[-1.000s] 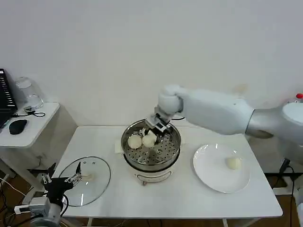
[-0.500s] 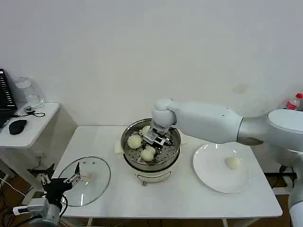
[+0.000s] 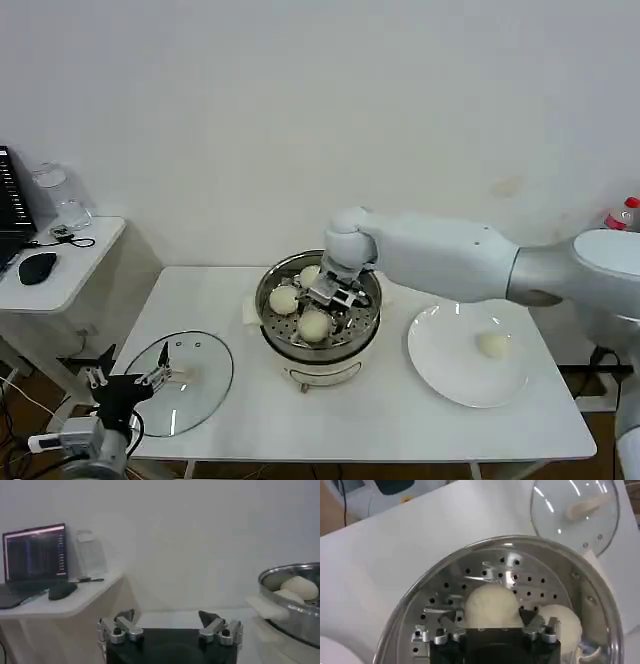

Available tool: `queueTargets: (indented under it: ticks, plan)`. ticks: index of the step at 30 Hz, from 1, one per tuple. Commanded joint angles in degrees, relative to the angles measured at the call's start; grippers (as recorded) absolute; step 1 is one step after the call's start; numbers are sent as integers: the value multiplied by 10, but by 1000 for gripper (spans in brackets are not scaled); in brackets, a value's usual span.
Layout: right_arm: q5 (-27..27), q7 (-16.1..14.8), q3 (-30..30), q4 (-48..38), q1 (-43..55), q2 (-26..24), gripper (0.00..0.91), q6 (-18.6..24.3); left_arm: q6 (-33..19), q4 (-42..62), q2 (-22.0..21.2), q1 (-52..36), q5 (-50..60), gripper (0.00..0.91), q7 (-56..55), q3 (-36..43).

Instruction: Take steamed baozi put them in steamer then cover it.

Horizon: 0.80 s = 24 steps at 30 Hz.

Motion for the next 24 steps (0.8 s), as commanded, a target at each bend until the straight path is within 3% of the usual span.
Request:
queueTargets:
  ticks: [1,5,7,10,15,19,24]
  plan:
    - [38,1,16,6,42,-42,907,-6,1,0,3,-3,1,907,1,3]
    - [63,24,38,2,58,-90,907,-48,1,3,9,-7,0,907,1,6]
    - [57,50,46,3,66,-130,907,-132,1,4,15,-10,0,907,1,6]
    - [53,57,42,4,75,-177,907,-182,1,6,26,-11,-2,907,2,7]
    - [66,60,31,38,80,-290,907,-214,1,7,37,-14,-3,907,3,12]
    - [41,51,14,69,67,-397,907,-217,0,8,42,-20,-2,907,3,24]
    - [5,48,56,92,-16,-467,907,-217,0,10,41,-26,1,907,2,38]
